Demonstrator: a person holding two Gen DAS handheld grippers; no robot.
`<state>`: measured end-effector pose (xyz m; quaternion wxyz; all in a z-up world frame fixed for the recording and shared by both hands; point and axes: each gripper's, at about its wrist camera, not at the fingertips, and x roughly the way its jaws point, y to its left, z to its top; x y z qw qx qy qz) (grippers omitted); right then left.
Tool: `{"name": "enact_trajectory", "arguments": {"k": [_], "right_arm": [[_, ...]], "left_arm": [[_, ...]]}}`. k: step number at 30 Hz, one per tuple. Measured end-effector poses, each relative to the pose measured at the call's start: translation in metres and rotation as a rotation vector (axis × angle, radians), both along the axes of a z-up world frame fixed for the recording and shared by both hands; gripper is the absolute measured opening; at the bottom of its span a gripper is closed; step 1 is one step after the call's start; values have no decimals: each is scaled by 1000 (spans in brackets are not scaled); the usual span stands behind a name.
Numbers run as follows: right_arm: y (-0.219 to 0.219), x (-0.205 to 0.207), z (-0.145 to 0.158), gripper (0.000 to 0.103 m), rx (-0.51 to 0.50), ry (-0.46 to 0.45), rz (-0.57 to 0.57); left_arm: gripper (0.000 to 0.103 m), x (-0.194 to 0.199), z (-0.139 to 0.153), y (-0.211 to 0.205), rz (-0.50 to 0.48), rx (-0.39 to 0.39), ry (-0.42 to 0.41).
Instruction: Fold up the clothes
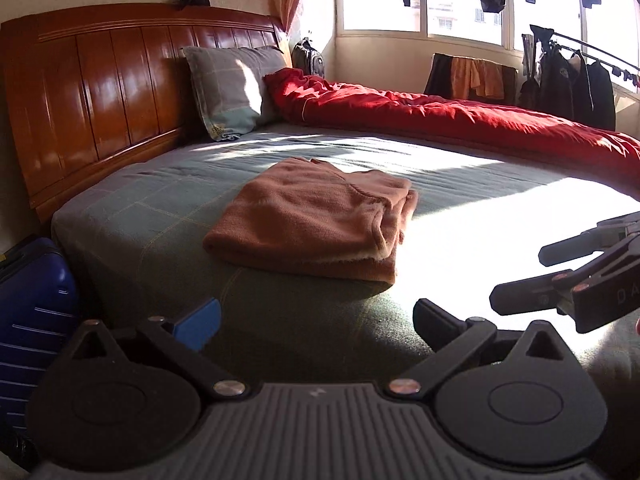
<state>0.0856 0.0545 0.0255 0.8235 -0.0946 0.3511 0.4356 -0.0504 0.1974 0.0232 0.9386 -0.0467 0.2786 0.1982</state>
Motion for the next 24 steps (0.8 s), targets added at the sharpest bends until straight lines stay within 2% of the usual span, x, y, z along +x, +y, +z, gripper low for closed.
{"name": "enact_trajectory", "arguments": {"k": [8, 14, 19, 24], "right_arm": [[-32, -41, 13, 103, 5, -39, -37], [-50, -65, 25, 103, 13, -83, -37], [-61, -72, 32, 103, 26, -128, -57], [-65, -68, 33, 103, 36, -139, -72]], "left_arm": [[102, -19, 9, -29, 33, -27, -6], [102, -19, 14, -52, 31, -27, 28], [102, -16, 17, -69, 45, 10, 55], [102, -16, 20, -70, 63, -18, 44]]}}
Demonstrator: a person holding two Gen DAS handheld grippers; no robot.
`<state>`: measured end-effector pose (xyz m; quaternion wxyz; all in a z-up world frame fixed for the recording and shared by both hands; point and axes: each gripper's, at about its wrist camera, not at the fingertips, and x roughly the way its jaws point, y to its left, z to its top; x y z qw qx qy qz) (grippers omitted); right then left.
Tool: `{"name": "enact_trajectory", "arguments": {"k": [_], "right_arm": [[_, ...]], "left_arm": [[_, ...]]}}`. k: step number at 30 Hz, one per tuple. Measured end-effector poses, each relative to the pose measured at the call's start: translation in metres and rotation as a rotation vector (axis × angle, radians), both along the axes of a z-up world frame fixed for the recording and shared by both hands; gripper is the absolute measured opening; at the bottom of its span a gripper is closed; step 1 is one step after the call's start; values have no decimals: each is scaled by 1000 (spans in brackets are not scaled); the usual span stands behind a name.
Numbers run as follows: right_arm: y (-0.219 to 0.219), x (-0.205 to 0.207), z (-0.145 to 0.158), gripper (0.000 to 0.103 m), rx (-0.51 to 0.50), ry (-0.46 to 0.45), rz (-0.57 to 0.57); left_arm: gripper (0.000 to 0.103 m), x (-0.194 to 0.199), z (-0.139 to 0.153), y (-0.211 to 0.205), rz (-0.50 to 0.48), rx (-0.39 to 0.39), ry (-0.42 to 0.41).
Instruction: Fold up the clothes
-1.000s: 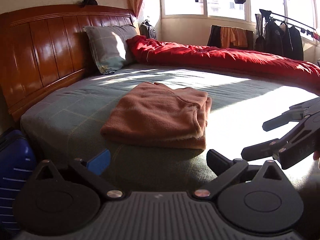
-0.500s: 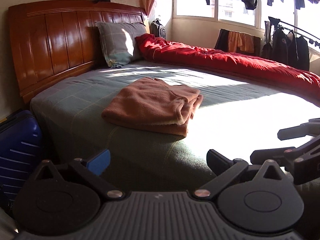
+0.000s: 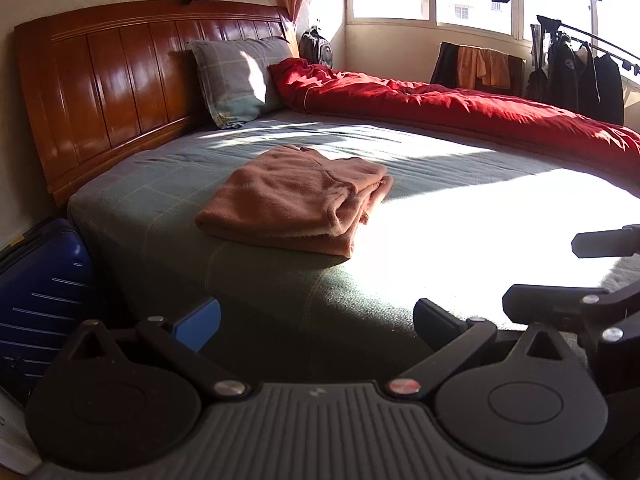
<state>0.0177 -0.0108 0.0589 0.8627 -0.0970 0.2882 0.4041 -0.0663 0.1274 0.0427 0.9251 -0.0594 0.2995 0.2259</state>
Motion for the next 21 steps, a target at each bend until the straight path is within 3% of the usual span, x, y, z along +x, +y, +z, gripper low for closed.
{"name": "enact_trajectory", "arguments": {"k": [11, 21], "right_arm": [[23, 20, -10, 103, -25, 36, 19], [40, 33, -9, 103, -53, 27, 25]], "left_arm": [[102, 7, -4, 20, 56, -102, 22], [102, 22, -4, 32, 78, -90, 54]]}}
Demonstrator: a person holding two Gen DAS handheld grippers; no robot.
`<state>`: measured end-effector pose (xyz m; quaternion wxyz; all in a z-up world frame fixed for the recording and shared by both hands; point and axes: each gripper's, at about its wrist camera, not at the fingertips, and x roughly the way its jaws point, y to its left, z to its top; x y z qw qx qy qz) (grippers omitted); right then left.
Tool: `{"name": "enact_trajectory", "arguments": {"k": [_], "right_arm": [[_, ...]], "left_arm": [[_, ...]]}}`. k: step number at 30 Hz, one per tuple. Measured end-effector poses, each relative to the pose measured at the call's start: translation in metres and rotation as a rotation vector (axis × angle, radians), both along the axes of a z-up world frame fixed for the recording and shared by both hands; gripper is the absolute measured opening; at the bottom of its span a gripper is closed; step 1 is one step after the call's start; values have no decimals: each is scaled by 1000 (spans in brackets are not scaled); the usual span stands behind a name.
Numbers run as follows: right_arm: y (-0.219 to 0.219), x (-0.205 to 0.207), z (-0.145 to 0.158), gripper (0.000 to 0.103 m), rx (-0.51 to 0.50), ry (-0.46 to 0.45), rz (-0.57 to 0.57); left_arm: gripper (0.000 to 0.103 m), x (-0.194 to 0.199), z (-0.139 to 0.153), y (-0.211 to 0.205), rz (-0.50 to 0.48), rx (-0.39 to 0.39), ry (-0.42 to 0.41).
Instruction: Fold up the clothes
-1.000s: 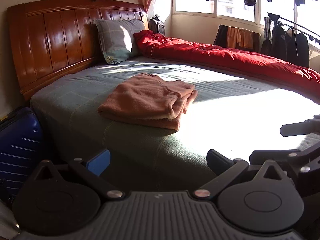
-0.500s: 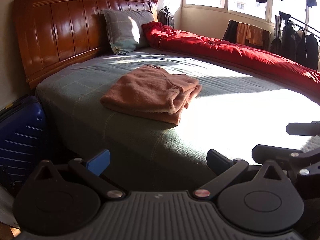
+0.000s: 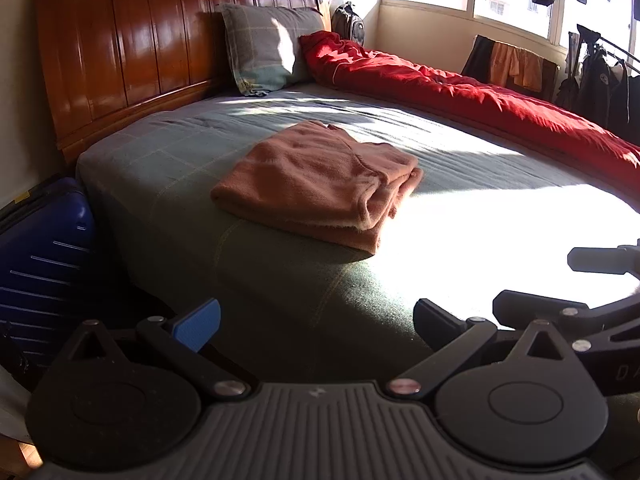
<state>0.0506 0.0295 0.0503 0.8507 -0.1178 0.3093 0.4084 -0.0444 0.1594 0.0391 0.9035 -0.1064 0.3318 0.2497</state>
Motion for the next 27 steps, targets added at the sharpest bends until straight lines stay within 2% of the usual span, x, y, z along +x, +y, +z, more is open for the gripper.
{"name": "enact_trajectory", "arguments": {"k": [27], "right_arm": [[4, 10, -4, 103, -12, 27, 7]], "left_arm": [[102, 12, -4, 7, 20, -23, 49]]}}
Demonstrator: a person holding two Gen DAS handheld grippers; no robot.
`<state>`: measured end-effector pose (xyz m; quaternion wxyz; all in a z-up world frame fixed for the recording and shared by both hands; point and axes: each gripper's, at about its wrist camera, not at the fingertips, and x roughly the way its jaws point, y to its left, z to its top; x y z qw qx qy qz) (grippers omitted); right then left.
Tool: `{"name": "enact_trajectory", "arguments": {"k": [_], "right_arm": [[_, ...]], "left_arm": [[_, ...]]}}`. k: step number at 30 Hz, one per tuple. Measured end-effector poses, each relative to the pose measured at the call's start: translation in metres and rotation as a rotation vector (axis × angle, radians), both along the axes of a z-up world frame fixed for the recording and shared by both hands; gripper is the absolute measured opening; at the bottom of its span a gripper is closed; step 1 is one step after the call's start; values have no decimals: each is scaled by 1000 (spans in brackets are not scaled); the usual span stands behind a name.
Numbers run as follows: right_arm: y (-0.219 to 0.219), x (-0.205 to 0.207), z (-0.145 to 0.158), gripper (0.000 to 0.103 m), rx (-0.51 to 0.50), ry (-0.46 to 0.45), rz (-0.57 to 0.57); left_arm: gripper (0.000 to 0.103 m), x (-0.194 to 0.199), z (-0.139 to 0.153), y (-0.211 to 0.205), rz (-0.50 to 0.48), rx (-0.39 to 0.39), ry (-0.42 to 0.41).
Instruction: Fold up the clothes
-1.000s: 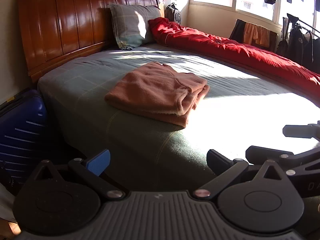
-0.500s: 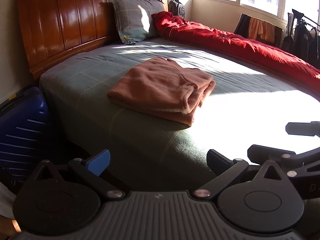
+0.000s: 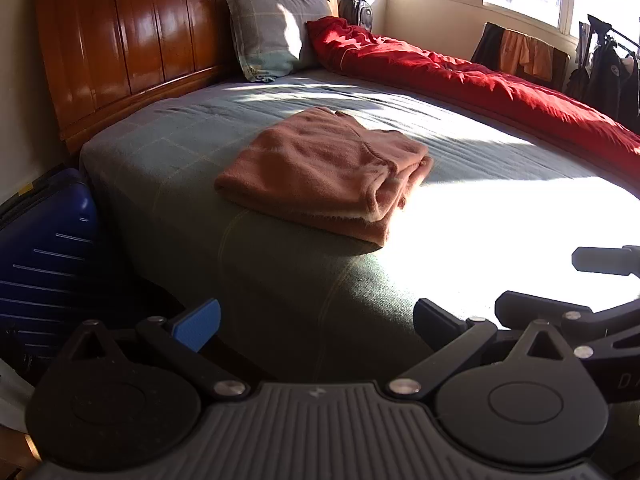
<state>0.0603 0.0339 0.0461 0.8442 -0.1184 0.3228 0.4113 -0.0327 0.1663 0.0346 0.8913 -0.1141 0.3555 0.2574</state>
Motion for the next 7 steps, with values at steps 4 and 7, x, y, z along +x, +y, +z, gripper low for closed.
{"name": "enact_trajectory", "arguments": {"k": [4, 7], "right_arm": [[2, -1, 0, 103, -8, -10, 1], [3, -2, -1, 103, -8, -5, 2]], "left_arm": [[102, -1, -1, 2, 2, -2, 4], [102, -1, -2, 2, 4, -7, 3]]}}
